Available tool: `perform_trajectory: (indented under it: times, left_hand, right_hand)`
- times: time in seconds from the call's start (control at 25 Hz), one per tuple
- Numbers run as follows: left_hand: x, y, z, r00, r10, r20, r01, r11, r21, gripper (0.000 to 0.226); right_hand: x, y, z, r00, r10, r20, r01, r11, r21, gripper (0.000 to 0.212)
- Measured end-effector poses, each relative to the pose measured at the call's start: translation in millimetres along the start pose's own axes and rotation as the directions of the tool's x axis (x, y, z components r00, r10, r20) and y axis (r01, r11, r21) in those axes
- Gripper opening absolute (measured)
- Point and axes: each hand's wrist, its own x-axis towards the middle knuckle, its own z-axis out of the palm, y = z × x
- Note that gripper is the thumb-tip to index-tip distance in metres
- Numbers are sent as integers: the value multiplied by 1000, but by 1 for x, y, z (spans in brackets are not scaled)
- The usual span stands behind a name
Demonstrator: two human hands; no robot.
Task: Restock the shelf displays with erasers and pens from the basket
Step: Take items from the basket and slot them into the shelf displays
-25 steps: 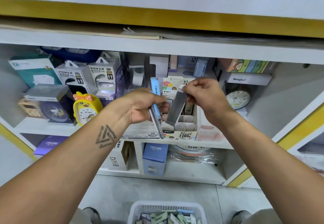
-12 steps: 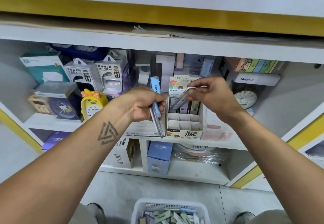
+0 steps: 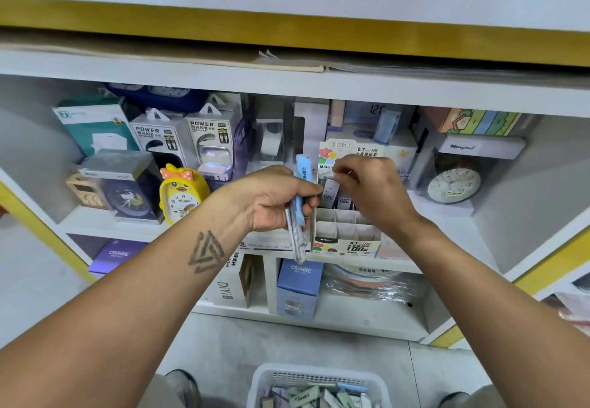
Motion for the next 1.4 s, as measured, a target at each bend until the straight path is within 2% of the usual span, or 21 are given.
perform_trajectory:
  times: [0.08, 0.12, 0.16, 0.2, 0.24, 0.28, 0.32, 0.44, 0.6, 0.68, 0.84, 1.08, 1.24, 1.4]
  left_hand:
    - [-1, 0, 0, 1000, 15, 28, -15, 1000, 17, 16]
    - [-1, 0, 1, 999, 18, 44, -19, 1000, 21, 15]
    - [-2, 0, 1, 998, 19, 65, -21, 1000, 21, 11]
    - [-3, 1, 2, 996, 19, 91, -21, 1000, 19, 8]
    - [-3, 1, 4, 993, 19, 116, -21, 1000, 20, 7]
    - [-3, 0, 6, 990, 17, 140, -22, 999, 32, 9]
    - [-3, 0, 8, 987, 12, 159, -21, 998, 55, 9]
    - [-2, 1, 9, 987, -14, 163, 2, 997, 74, 10]
    - [0, 5, -3, 997, -65, 30, 66, 997, -35, 4]
    - [-1, 6, -8, 996, -86, -19, 83, 989, -119, 12]
    - [-6, 9, -12, 998, -49, -30, 41, 971, -235, 14]
    - [-11, 4, -27, 979, -67, -191, 30, 981, -189, 11]
    - [-21, 1, -56, 971, -56, -234, 15, 985, -172, 9]
    - [-31, -2, -88, 971, -45, -236, -9, 975, -222, 17]
  right_hand:
    - [-1, 1, 5, 996, -67, 58, 71, 995, -74, 13]
    - [-1, -1, 5, 998, -61, 33, 62, 997, -47, 15]
    - [0, -5, 1, 1000, 15, -4, -14, 998, 69, 17]
    - [2, -9, -3, 990, 141, 1, -136, 951, 277, 18]
    - [3, -13, -6, 964, 251, 88, -260, 819, 511, 18]
    - [3, -17, -9, 935, 298, 192, -347, 661, 666, 19]
    - [3, -19, -12, 919, 305, 251, -388, 577, 719, 19]
    - [1, -18, -20, 899, 355, 259, -417, 507, 755, 11]
    - [-2, -1, -33, 852, 463, 243, -448, 406, 797, 9]
    - [-6, 5, -36, 840, 483, 248, -477, 439, 761, 10]
    - [-9, 4, -37, 847, 484, 218, -471, 495, 730, 5]
    - [-8, -16, -31, 907, 379, 183, -400, 645, 650, 11]
    - [-3, -39, -2, 928, 317, 197, -371, 727, 578, 13]
    - [-3, -63, 34, 960, 168, 226, -253, 868, 428, 17]
